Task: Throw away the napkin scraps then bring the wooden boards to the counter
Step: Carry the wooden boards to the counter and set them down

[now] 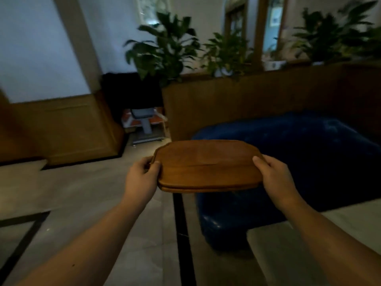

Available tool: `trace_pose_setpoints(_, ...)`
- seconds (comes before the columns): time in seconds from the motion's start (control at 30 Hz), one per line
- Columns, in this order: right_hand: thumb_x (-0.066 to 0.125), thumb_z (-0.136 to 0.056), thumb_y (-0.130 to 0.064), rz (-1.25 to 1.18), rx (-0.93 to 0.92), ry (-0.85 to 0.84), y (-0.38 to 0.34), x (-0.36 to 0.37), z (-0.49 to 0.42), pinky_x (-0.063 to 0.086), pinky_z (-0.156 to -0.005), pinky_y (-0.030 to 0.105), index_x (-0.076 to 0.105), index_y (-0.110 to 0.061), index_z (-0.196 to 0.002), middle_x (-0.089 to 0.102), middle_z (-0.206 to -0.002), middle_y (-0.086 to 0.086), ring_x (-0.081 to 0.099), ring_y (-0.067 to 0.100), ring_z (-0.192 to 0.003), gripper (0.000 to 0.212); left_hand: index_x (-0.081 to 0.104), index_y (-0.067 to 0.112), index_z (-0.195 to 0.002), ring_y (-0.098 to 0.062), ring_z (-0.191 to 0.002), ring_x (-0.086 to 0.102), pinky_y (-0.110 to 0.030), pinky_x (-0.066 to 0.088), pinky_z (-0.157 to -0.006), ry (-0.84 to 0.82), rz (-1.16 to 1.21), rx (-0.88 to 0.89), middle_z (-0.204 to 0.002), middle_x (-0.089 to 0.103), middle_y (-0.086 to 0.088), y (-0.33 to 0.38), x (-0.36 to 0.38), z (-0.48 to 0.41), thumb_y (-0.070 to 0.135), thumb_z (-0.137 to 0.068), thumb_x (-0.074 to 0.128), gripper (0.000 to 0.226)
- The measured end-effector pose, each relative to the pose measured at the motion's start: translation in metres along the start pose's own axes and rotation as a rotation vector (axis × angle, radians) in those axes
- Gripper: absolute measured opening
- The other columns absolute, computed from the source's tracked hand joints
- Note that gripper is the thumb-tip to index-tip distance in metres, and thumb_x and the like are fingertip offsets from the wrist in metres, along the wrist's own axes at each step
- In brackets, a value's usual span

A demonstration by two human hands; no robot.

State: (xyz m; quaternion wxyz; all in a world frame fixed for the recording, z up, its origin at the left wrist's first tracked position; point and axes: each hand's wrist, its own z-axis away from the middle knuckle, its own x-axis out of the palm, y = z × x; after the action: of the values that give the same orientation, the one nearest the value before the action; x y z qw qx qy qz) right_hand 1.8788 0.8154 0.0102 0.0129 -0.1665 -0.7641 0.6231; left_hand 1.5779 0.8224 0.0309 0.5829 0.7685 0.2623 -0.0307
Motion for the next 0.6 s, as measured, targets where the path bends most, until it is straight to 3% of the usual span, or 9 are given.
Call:
trace_pose_setpoints(0.1,0.05,-0.093,-0.044,-0.021,-0.032,-0.094,-0.033,0.074,0.017,0.051,-0.071,0.036,0.072,-0.035,-0.087,0.073,-0.089,-0.002,0.068,0.014,-0.08,0.025,0.061,0.032,-0.089,0.006,-0.063,0.061,-0.018,0.043,-0.052,0.094,-0.049,-0.015,-0.071,0.064,0.018,-0.018,-0.09,0.016,0.026,-0.092,0.052,0.011)
trace_pose_setpoints(0.17,0.05,-0.094,-0.042,-0.032,-0.046,-0.176,-0.055,0.133,0.039,0.047,-0.068,0.034,0.072,-0.028,-0.094,0.071,-0.091,0.0,0.066,0.018,-0.083,0.026,0.064,0.039,-0.068,0.011,-0.058,0.058,-0.02,0.046,-0.05,0.183,-0.075,-0.041,-0.058,0.063,0.02,-0.032,-0.159,0.033,0.024,-0.09,0.053,0.029)
trace_pose_setpoints(0.27,0.049,-0.094,-0.04,-0.039,-0.068,-0.288,-0.081,0.214,0.075,0.047,-0.067,0.037,0.071,-0.025,-0.089,0.07,-0.086,0.005,0.065,0.021,-0.079,0.027,0.056,0.042,-0.052,-0.003,-0.056,0.06,-0.041,0.053,-0.06,0.291,-0.133,-0.118,-0.059,0.06,0.009,-0.049,-0.251,0.06,0.028,-0.087,0.055,0.038)
trace_pose_setpoints(0.33,0.049,-0.095,-0.04,-0.036,-0.081,-0.356,-0.097,0.266,0.1,0.049,-0.07,0.04,0.07,-0.025,-0.089,0.069,-0.083,0.006,0.065,0.023,-0.076,0.027,0.058,0.044,-0.053,-0.011,-0.058,0.063,-0.047,0.056,-0.065,0.355,-0.156,-0.151,-0.064,0.064,0.005,-0.059,-0.309,0.078,0.032,-0.084,0.056,0.034)
trace_pose_setpoints(0.43,0.05,-0.095,-0.036,-0.058,-0.117,-0.491,-0.125,0.349,0.142,0.05,-0.067,0.041,0.069,-0.023,-0.099,0.069,-0.086,0.006,0.066,0.024,-0.078,0.024,0.062,0.046,-0.061,-0.012,-0.06,0.065,-0.045,0.056,-0.062,0.459,-0.21,-0.177,-0.071,0.07,-0.003,-0.075,-0.399,0.114,0.034,-0.081,0.054,0.024)
trace_pose_setpoints(0.53,0.052,-0.095,-0.032,-0.069,-0.178,-0.605,-0.152,0.419,0.181,0.052,-0.075,0.049,0.069,-0.02,-0.1,0.07,-0.085,0.009,0.065,0.029,-0.079,0.022,0.068,0.034,-0.074,-0.01,-0.061,0.064,-0.041,0.054,-0.059,0.547,-0.251,-0.22,-0.07,0.07,0.0,-0.084,-0.474,0.147,0.035,-0.08,0.052,0.017)
trace_pose_setpoints(0.6,0.053,-0.094,-0.03,-0.093,-0.241,-0.669,-0.174,0.466,0.209,0.049,-0.068,0.038,0.069,-0.022,-0.098,0.069,-0.082,0.0,0.064,0.02,-0.076,0.018,0.068,0.025,-0.077,-0.018,-0.062,0.064,-0.046,0.053,-0.06,0.619,-0.281,-0.252,-0.071,0.07,-0.006,-0.091,-0.519,0.169,0.034,-0.08,0.052,0.019)
